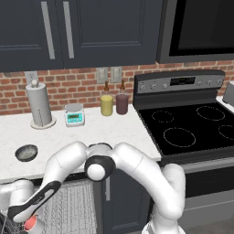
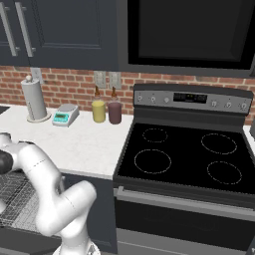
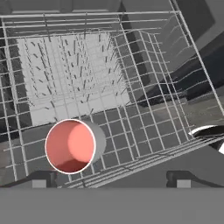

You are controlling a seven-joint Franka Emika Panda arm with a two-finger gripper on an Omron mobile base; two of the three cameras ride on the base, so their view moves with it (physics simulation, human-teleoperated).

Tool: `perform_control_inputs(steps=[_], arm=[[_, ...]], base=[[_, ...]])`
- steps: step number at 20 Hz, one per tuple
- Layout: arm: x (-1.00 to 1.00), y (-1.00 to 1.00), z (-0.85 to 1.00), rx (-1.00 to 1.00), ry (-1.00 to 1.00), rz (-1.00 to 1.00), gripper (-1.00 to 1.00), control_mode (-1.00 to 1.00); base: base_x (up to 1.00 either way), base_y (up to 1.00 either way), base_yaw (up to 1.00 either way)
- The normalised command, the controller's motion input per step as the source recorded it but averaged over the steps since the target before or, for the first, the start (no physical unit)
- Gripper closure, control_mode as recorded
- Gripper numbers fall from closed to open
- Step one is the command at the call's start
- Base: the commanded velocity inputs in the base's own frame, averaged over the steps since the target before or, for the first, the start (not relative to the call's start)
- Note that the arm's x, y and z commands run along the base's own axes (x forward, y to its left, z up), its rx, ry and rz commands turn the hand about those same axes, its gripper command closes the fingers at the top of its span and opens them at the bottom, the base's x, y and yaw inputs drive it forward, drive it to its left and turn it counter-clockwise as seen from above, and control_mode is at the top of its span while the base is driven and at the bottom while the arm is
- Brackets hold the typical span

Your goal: Pick up the cup and bowl from the counter, place them in the dishwasher, and close the dishwasher door.

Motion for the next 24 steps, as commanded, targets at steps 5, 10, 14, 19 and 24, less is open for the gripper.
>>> perform_control_inputs(steps=[5,10,14,19,24], arm=[[-0.35,-0.11,1.00,0.03,-0.21,0.00,-1.00,-1.00],[-0.24,-0.38,1.00,0.13,-0.29,0.00,-1.00,-1.00],[-0.29,-0.44,1.00,0.26,-0.27,0.00,-1.00,-1.00],[0.00,-0.59,1.00,0.42,-0.10,0.01,-1.00,-1.00],[-0.01,-0.52,1.00,0.42,-0.02,0.00,-1.00,-1.00]], base=[[0.00,0.00,0.00],[0.00,0.00,0.00],[0.00,0.00,0.00],[0.00,0.00,0.00],[0.00,0.00,0.00]])
